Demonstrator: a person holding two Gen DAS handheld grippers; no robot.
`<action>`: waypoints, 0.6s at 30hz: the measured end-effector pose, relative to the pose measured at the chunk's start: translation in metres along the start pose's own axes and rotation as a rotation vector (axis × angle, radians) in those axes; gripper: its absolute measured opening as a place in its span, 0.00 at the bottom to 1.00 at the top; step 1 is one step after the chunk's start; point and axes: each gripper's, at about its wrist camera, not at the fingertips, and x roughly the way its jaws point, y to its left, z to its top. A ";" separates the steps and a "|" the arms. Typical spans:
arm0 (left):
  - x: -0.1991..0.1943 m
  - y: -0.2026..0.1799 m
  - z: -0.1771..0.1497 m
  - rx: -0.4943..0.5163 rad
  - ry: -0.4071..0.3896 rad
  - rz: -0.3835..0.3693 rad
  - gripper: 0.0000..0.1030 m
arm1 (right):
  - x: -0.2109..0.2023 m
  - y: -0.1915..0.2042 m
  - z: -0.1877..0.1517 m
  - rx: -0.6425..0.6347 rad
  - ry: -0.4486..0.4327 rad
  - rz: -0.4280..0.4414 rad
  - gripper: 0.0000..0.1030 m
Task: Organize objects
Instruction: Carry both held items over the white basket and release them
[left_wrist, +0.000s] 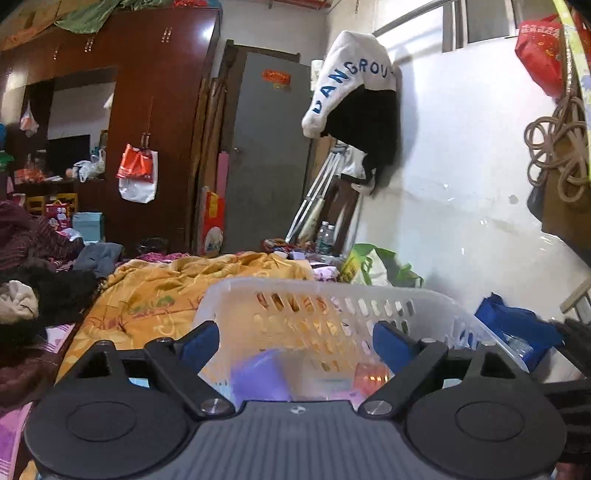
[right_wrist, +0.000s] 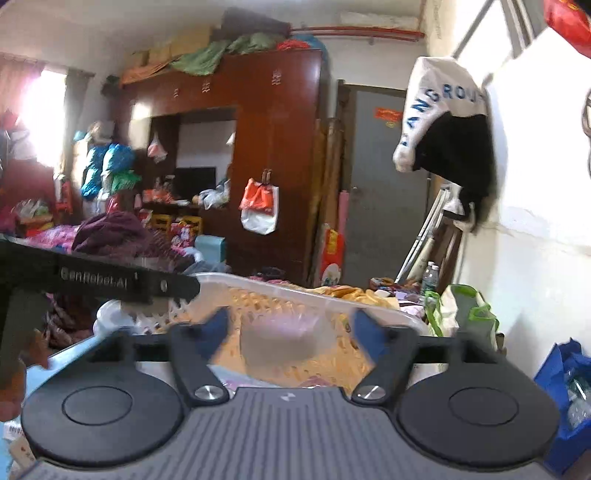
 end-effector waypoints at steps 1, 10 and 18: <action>-0.010 0.002 -0.005 0.012 -0.016 -0.008 0.87 | -0.011 -0.004 -0.005 0.033 -0.005 0.019 0.88; -0.127 0.014 -0.087 0.027 -0.168 -0.055 0.86 | -0.123 -0.020 -0.101 0.216 -0.091 0.102 1.00; -0.132 0.020 -0.130 0.012 -0.121 -0.059 0.77 | -0.107 -0.009 -0.089 0.185 -0.045 0.097 1.00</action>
